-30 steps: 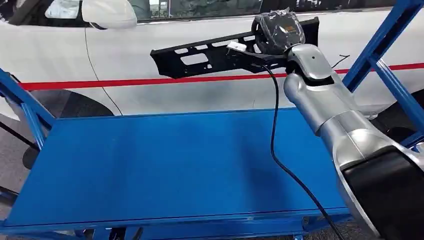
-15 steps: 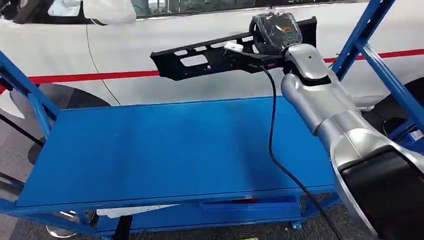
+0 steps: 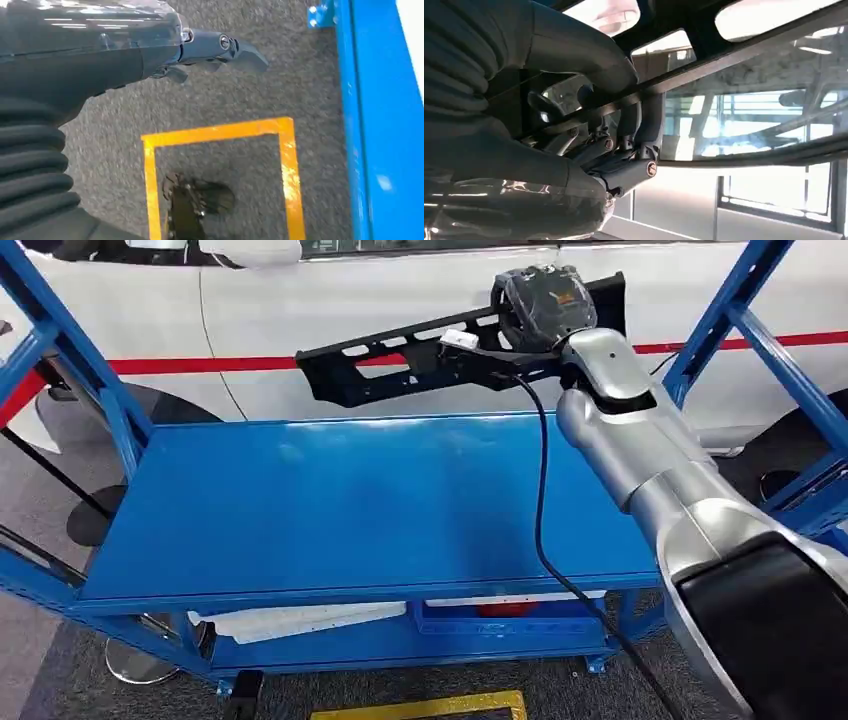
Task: Take the parts from the cabinet and place them on the table.
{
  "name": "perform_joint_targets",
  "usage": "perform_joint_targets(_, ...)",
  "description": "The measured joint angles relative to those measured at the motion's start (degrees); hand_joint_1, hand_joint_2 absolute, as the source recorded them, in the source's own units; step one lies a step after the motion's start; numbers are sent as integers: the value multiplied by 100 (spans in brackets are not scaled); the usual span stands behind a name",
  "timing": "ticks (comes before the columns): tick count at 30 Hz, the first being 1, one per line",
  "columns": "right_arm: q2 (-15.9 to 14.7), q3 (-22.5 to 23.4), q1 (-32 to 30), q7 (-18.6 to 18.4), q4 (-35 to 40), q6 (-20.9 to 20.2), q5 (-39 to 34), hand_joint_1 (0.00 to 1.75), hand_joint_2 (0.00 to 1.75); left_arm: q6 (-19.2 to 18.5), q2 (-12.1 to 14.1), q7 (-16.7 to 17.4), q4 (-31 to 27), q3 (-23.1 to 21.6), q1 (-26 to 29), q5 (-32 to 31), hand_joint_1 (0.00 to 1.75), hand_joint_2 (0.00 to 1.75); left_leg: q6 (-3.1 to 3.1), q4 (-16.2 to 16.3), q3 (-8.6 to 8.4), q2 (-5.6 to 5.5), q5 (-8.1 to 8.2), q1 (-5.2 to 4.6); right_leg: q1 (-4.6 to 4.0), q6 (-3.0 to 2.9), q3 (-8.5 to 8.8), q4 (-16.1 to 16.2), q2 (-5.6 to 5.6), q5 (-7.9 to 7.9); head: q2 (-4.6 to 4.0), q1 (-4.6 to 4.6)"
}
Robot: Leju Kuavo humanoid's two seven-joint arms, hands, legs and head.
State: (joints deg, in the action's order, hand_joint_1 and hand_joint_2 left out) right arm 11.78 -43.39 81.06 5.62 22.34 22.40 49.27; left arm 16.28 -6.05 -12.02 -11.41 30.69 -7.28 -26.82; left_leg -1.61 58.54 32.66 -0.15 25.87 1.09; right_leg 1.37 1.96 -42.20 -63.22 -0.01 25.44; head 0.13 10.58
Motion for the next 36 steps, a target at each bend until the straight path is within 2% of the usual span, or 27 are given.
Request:
perform_joint_targets(2, 0, 0, -12, 0, 2, 2, 9, 175, 175, 6, 0, -2, 0, 2, -1, 0, 0, 175, -20, 3, 166, 2, -129, -43, -11, -3, -213, -891, -1, 610, 0, 0)
perform_joint_targets(3, 0, 0, -21, 0, 0, 2, 13, 175, 175, 7, 0, -2, 0, 0, 2, 0, 0, 175, -34, 12, 266, 2, -201, -69, -17, -15, -266, -1289, 0, 711, 0, 0)
perform_joint_targets(4, 0, 0, -33, -2, 0, 2, 13, 175, 175, 7, 0, 0, 0, 0, 10, 0, 0, 175, -38, 16, 349, 0, -263, -92, -26, -39, -224, -1418, 0, 617, 0, -2)
perform_joint_targets(6, 0, 0, -39, -2, 2, 2, 17, 175, 175, 4, -2, -2, 0, 0, 16, -2, 0, 175, -39, 21, 511, -6, -385, -140, -79, -129, 153, -1059, 1, 246, 0, 0)
perform_joint_targets(7, 2, 0, -34, -2, 4, 4, 17, 175, 175, 7, -2, -2, 0, 0, 13, -2, 0, 175, -38, 23, 573, -16, -446, -163, -113, -210, 511, -597, 3, 128, 0, 0)
perform_joint_targets(8, 15, 0, -30, -2, 32, 7, 17, 175, 175, 4, -13, 0, 0, 0, 10, -2, 0, 175, -34, 28, 609, -18, -499, -163, -173, -310, 920, -68, 12, 206, 0, 0)
perform_joint_targets(9, 22, 0, -25, -2, 66, 7, 24, 175, 175, 4, -24, -2, 0, 0, 9, -4, 0, 175, -4, 29, 657, -25, -542, -195, -194, -372, 1205, 406, -4, 426, 0, 0)
perform_joint_targets(10, 20, 0, -21, -2, 74, 9, 26, 175, 175, 4, -24, 0, 0, 2, 18, -4, 0, 175, 32, -14, 650, -14, -609, -157, -199, -286, 1182, 431, -12, 380, 0, 0)
perform_joint_targets(12, 20, 0, 2, -7, 74, 7, 28, 175, 175, 0, -24, 2, 0, 0, 14, -9, 0, 175, 87, -62, 671, -11, -736, -123, -245, -313, 1136, 492, -8, 277, 0, 0)
perform_joint_targets(13, 20, 0, -9, -9, 74, 7, 28, 175, 175, 0, -24, 4, 0, 0, 28, -13, 0, 175, 125, -103, 698, -30, -789, -174, -184, -341, 1097, 579, -25, 171, 0, -2)
perform_joint_targets(14, 22, 0, -12, -9, 72, 0, 28, 175, 175, 2, -24, 4, 0, 0, 31, -24, 0, 175, 147, -19, 763, -32, -587, -146, -158, -358, 1059, 617, -75, 75, 0, 0)
perform_joint_targets(15, 24, 0, -7, -9, 74, -4, 31, 175, 175, 0, -28, 9, 0, -2, 40, -44, 0, 175, 175, 246, 852, -23, -224, -130, -143, -411, 976, 624, -75, -4, 0, 2)
perform_joint_targets(17, 22, 0, -9, -9, 74, -7, 31, 175, 175, -4, -22, 11, 0, -2, 40, -87, 0, 175, 244, 1076, 1030, -18, 417, -70, -142, -399, 801, 620, -74, -146, 0, 0)
perform_joint_targets(18, 24, 0, -12, -9, 74, -7, 31, 175, 175, -4, -20, 11, 0, -2, 37, -92, 0, 175, 279, 1469, 1090, -18, 566, -49, -136, -388, 709, 612, -75, -216, 0, 2)
perform_joint_targets(19, 22, 0, -24, 2, 72, -7, 31, 175, 175, -11, -15, 11, 0, -4, 37, -92, 0, 175, 313, 1735, 1076, -17, 511, -25, -122, -370, 604, 606, -75, -293, 0, 0)
perform_joint_targets(20, 22, 0, -30, 13, 72, -4, 31, 175, 175, -13, -7, 13, 0, -2, 42, -92, 0, 175, 351, 1735, 955, -16, 298, 0, -106, -348, 498, 590, -76, -366, 0, 0)
perform_joint_targets(22, 13, 2, -32, 53, 72, 2, 31, 175, 175, -13, 4, 15, 0, -4, 41, -92, 0, 175, 410, 1144, 434, -13, -107, 50, -63, -284, 288, 531, -74, -491, 0, 2)
perform_joint_targets(23, 11, 4, -26, 72, 74, 9, 31, 175, 175, -15, 4, 13, 0, -4, 34, -92, 0, 175, 443, 631, 60, -11, -13, 81, -61, -239, 206, 469, -69, -540, 0, 2)
perform_joint_targets(24, 5, 11, -24, 98, 90, 19, 31, 175, 175, -15, 4, 11, 0, -7, 27, -92, 0, 175, 450, 195, -251, -19, 293, 42, -76, -200, 135, 444, -62, -576, 0, 4)
perform_joint_targets(25, -2, 15, -41, 109, 92, 26, 28, 175, 175, -18, 9, 0, 0, -9, 31, -90, 0, 175, 292, 34, -311, -41, 369, 10, -77, -159, 137, 439, -66, -627, 4, 2)
perform_joint_targets(28, -13, 17, -44, 129, 90, 44, 17, 175, 175, -18, 9, -4, 0, -9, 85, -81, 0, 175, 154, 34, -160, -34, 243, -9, -77, -41, 120, 508, -63, -809, 0, 2)
perform_joint_targets(29, -59, 17, -43, 135, 85, 46, 15, 175, 175, -18, 9, -9, 0, -9, 90, -81, 0, 175, 103, 16, -145, 2, 158, 23, -38, -23, 63, 454, -27, -699, 0, 0)
perform_joint_targets(30, -59, 17, -47, 149, 85, 46, 15, 175, 175, -18, 11, -7, 0, -9, 89, -81, 0, 175, 38, 16, -55, 0, 82, 12, -43, -5, -30, 270, -25, -364, 0, 0)
perform_joint_targets(32, -61, 17, -57, 162, 85, 48, 15, 175, 175, -18, 13, -9, 0, -9, 92, -81, 0, 175, -13, 19, 144, 10, -85, -13, -42, 27, -246, -628, -23, 438, 0, 2)
perform_joint_targets(33, -61, 17, -67, 162, 85, 48, 15, 175, 175, -13, 11, -9, 0, -11, 97, -81, 0, 175, -20, 24, 238, 10, -153, -27, -44, 39, -321, -1052, -23, 613, 0, 0)
perform_joint_targets(34, -61, 17, -85, 160, 85, 50, 17, 175, 175, -11, 11, -9, 0, -11, 104, -81, 0, 175, -21, 30, 324, 10, -221, -41, -44, 37, -334, -1353, -22, 611, 0, 2)
perform_joint_targets(36, -61, 17, -132, 160, 85, 50, 24, 175, 175, -4, 13, -9, 0, -11, 114, -81, 0, 175, -13, 33, 497, 7, -357, -67, -52, 2, -68, -1313, -21, 224, 0, 0)
